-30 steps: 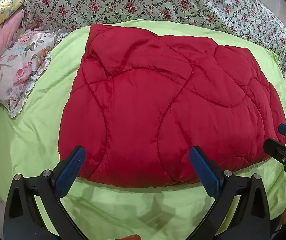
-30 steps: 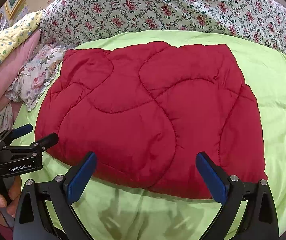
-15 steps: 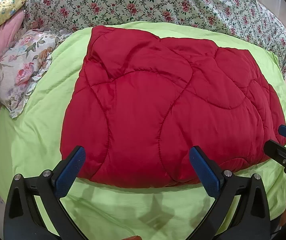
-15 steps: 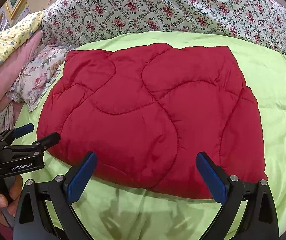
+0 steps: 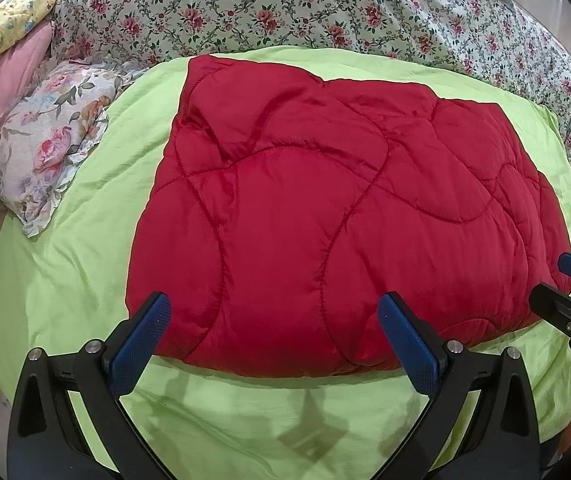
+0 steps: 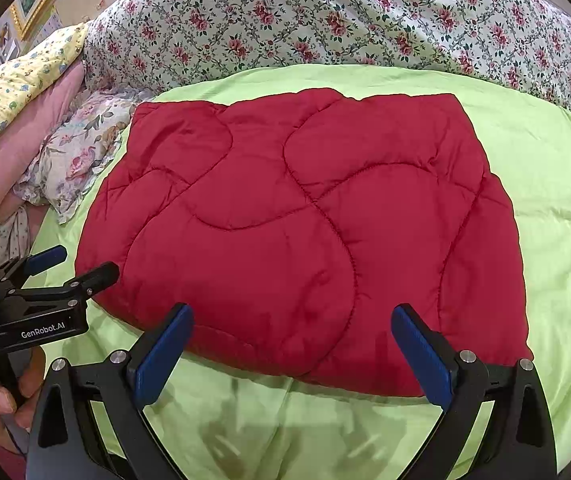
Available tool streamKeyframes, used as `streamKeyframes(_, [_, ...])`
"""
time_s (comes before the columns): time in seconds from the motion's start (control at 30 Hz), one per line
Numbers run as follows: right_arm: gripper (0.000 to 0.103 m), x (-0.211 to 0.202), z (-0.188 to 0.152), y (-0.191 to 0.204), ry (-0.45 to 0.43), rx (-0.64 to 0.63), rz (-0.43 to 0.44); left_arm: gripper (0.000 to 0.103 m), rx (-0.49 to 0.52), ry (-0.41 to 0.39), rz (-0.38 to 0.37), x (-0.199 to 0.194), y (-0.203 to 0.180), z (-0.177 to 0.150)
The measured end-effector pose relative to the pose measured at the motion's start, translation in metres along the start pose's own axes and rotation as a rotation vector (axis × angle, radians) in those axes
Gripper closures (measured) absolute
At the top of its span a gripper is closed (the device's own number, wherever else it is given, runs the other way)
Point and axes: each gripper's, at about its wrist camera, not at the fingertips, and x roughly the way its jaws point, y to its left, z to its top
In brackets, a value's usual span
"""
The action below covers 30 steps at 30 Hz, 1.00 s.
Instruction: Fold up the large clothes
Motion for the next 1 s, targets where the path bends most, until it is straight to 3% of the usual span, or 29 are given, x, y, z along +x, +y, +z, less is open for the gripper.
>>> streamKeyframes(1.0, [0.003, -0.0053, 0.0024, -0.0010, -0.006, 0.004, 0.004, 0.000, 0.016, -0.030, 0.019, -0.0056, -0.0030, 0.0009])
